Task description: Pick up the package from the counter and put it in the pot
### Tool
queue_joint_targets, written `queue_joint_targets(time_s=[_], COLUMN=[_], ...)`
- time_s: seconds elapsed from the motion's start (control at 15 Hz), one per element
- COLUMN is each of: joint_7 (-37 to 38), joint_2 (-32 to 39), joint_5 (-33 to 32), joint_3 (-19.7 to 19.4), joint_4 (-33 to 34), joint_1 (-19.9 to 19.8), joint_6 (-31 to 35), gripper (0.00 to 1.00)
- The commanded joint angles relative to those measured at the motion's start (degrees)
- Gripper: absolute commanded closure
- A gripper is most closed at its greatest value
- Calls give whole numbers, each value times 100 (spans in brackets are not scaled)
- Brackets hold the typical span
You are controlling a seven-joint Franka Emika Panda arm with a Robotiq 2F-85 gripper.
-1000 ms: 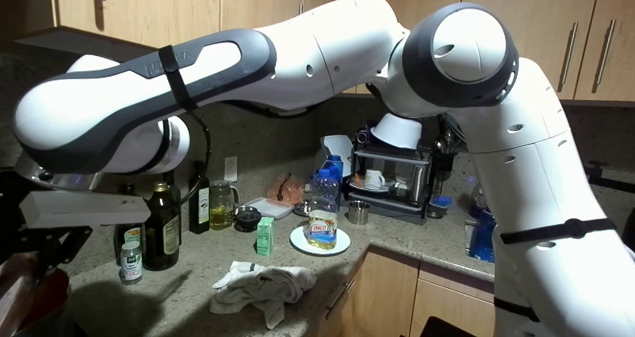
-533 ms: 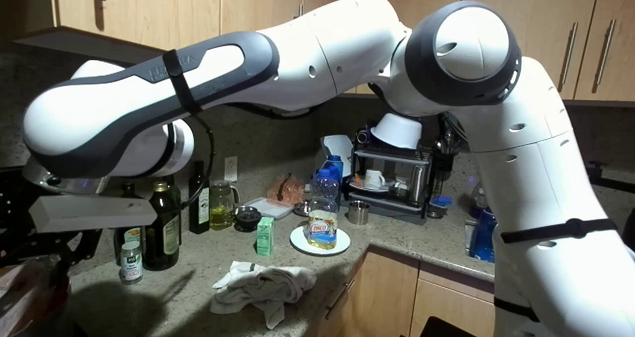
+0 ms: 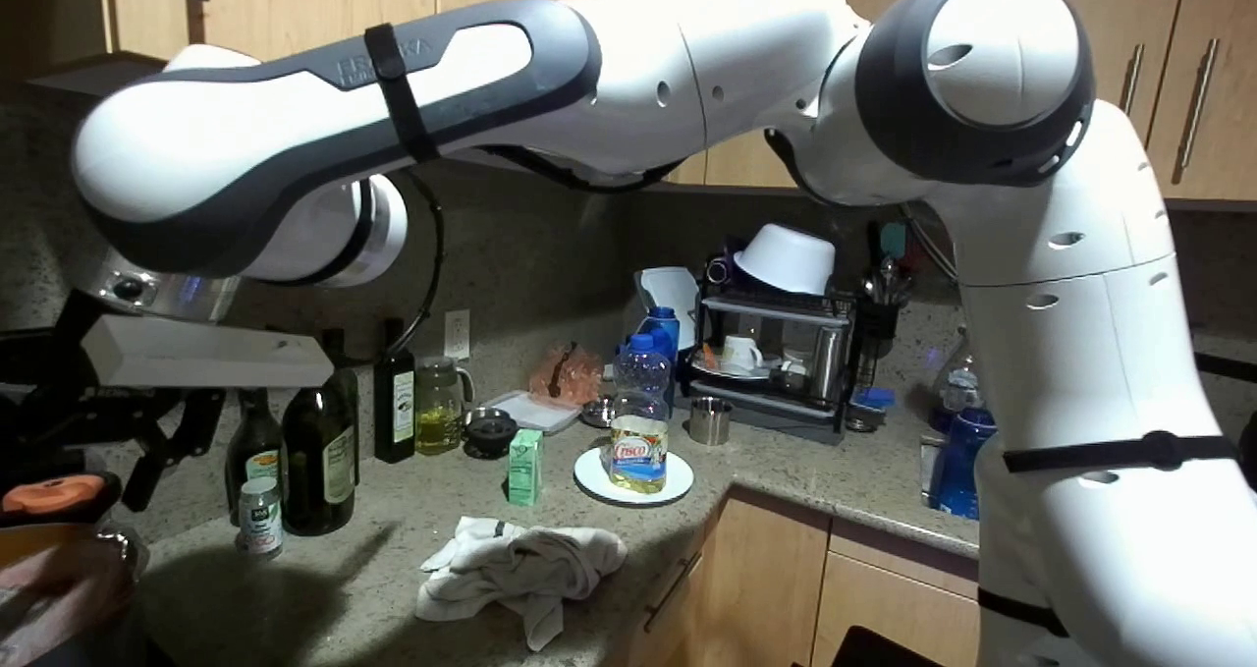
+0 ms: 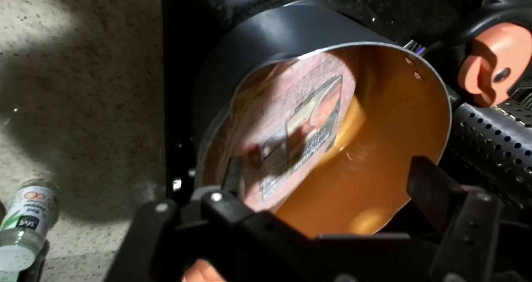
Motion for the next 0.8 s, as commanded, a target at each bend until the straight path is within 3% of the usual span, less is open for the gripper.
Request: queue_joint_targets(time_s=[0.0, 0.33, 0.73], joint_7=[282, 700, 1184], joint_2=[-567, -1096, -1598], joint_5=[-239, -908, -1626], joint_3=[-103, -74, 144], joint_4=[-269, -217, -95], joint_1=[76, 153, 253], joint_6=[-291, -945, -2349], gripper=[0, 0, 0])
